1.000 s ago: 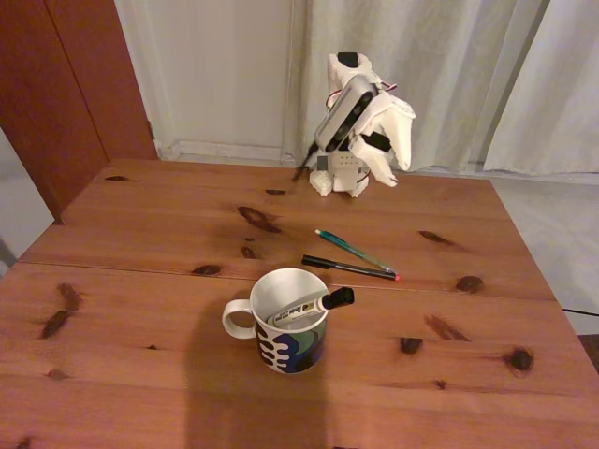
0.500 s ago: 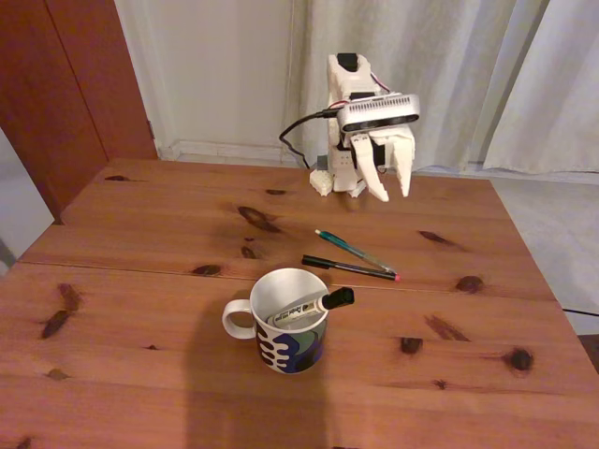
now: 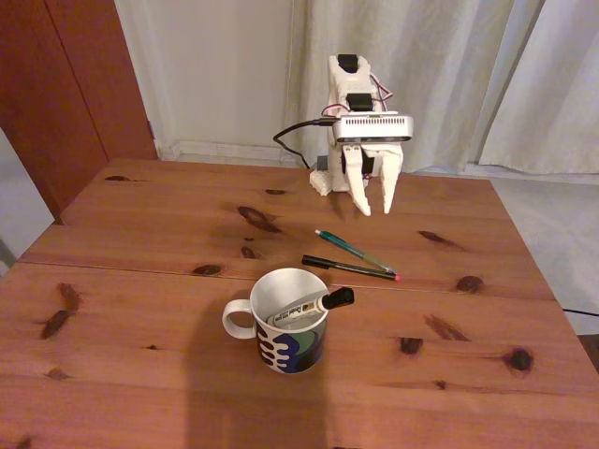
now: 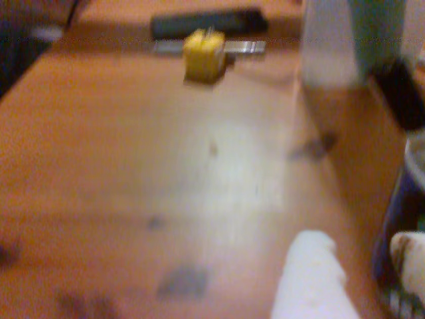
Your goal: Clean up the desk and place the pens and markers into the cup
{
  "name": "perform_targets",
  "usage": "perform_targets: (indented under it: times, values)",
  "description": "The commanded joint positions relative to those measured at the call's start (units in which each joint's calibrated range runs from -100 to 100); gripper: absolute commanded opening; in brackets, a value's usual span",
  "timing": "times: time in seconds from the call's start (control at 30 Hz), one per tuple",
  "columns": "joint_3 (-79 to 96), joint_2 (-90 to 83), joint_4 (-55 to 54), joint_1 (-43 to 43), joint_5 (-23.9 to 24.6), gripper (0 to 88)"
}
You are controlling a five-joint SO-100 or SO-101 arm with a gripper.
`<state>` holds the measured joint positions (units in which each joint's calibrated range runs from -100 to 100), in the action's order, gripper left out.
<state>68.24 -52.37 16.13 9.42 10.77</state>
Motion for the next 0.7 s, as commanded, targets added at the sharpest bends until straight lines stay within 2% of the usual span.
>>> perform_targets:
  times: [0.0, 0.13, 0.3, 0.43, 0.67]
  values:
    - [-6.0, -6.7, 15.9, -0.4, -0.7, 9.4]
    - [-10.6, -10.8, 30.4, 0.1, -0.7, 9.4]
    - [-13.4, -12.8, 38.3, -0.2, 1.6, 9.4]
    - [-13.1, -12.7, 38.4, -0.4, 8.7, 9.4]
    - [-13.9, -12.9, 38.3, -0.4, 25.6, 9.4]
